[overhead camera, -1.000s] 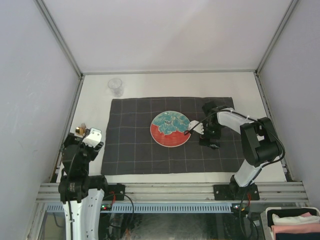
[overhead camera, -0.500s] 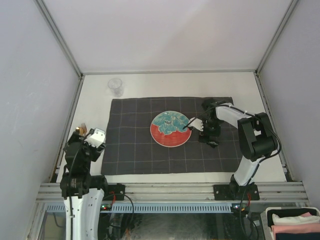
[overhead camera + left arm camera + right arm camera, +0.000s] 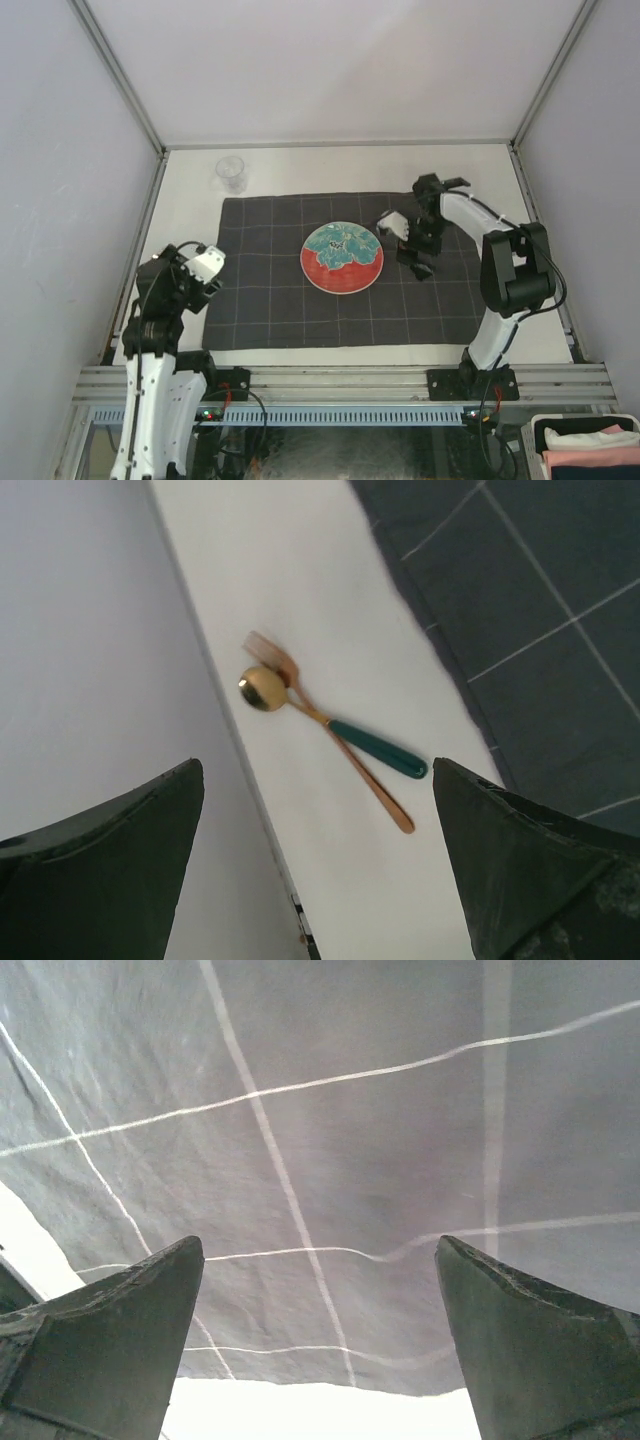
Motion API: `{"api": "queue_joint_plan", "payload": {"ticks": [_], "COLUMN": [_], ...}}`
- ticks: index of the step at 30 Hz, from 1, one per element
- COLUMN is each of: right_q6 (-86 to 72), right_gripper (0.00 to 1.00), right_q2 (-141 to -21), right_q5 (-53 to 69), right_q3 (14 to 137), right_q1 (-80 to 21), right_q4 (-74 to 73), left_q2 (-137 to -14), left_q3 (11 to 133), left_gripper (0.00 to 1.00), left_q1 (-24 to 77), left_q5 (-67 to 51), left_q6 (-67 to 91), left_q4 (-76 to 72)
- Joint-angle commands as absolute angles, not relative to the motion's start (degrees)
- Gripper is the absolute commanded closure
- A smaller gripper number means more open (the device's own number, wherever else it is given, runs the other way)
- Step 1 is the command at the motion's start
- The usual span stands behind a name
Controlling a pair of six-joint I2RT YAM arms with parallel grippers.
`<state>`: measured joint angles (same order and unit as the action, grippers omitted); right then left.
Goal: Set the dinner table for one person
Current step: Adjust the napkin at the center of the board.
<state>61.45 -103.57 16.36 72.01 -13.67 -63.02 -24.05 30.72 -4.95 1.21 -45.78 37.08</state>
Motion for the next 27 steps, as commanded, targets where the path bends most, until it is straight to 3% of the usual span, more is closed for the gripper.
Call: {"api": "queue_joint_plan", "payload": {"ticks": [1, 7, 11, 18, 19, 21, 22, 23, 24, 27], "right_q6": [57.0, 44.8, 40.6, 47.8, 49.4, 53.0, 53.7, 53.9, 53.5, 53.5], "right_gripper": [0.0, 0.0, 0.0, 0.02, 0.09, 0.3, 0.47, 0.74, 0.98, 1.0], "right_q2": [-97.2, -94.5, -90.6, -92.0, -92.6, -94.7, -96.0, -97.4, -98.7, -100.3], "right_q5": [22.5, 8.9, 11.6, 12.3, 11.3, 11.7, 11.3, 10.6, 10.2, 12.1], "right_q3": [84.2, 87.1, 85.5, 81.3, 80.4, 79.2, 79.3, 79.6, 80.3, 79.9], "right_q1": [-12.3, -12.3, -10.1, -9.5, -9.5, -8.6, -8.5, -8.4, -8.3, -7.5], "right_q4": [-66.2, -54.8, -48.6, -49.2, -49.7, -51.1, -51.8, -52.6, -53.2, -53.6], "left_q2": [-34.1, -52.4, -63.4, -75.8, -77.3, -80.0, -81.4, -82.7, -84.1, -86.1], "left_q3": [38.9, 56.5, 67.2, 68.3, 67.8, 65.8, 65.0, 64.9, 65.1, 66.2], "left_gripper": [0.0, 0.0, 0.0, 0.05, 0.14, 0.56, 0.76, 0.95, 0.99, 1.0], "left_q1": [-5.3, -4.6, -4.4, 2.2, 3.6, 6.5, 7.6, 8.8, 9.5, 10.1], "left_q5": [-10.8, -11.1, -14.5, -21.4, -21.3, -19.7, -18.4, -17.6, -17.7, -20.0], "left_q6": [-50.6, -48.1, -48.1, -56.6, -58.4, -60.6, -60.7, -60.8, -60.6, -60.3], "left_q4": [35.0, 34.4, 39.6, 48.3, 49.4, 49.0, 48.3, 48.1, 48.1, 49.3]}}
